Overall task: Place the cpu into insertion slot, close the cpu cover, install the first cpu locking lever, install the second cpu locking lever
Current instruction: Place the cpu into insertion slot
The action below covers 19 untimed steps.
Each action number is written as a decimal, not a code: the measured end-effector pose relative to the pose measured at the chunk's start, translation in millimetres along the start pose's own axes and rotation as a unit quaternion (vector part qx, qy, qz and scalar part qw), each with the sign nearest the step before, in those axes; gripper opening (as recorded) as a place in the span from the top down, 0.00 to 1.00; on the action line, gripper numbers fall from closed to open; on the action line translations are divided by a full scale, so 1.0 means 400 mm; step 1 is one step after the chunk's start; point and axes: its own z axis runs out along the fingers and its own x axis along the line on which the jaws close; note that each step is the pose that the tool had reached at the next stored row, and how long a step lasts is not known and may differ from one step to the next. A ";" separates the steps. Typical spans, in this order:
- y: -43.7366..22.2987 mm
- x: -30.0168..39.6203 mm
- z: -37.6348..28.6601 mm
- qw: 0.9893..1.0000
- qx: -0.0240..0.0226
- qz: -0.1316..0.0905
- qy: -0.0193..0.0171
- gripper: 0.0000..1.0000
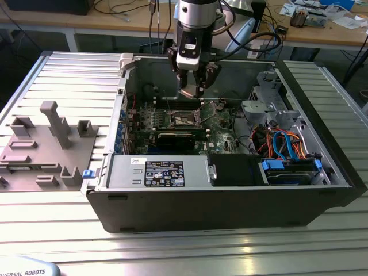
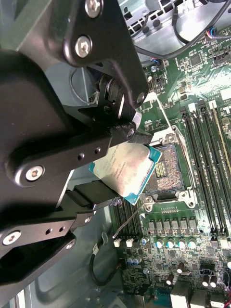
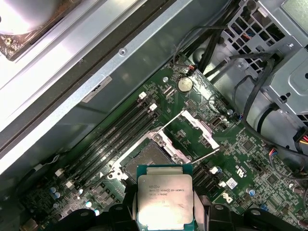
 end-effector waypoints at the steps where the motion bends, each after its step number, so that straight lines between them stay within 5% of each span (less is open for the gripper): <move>1: 0.000 0.000 0.000 1.000 0.000 0.000 0.000 0.45; 19: 0.000 0.000 0.002 1.000 0.000 0.007 0.000 0.45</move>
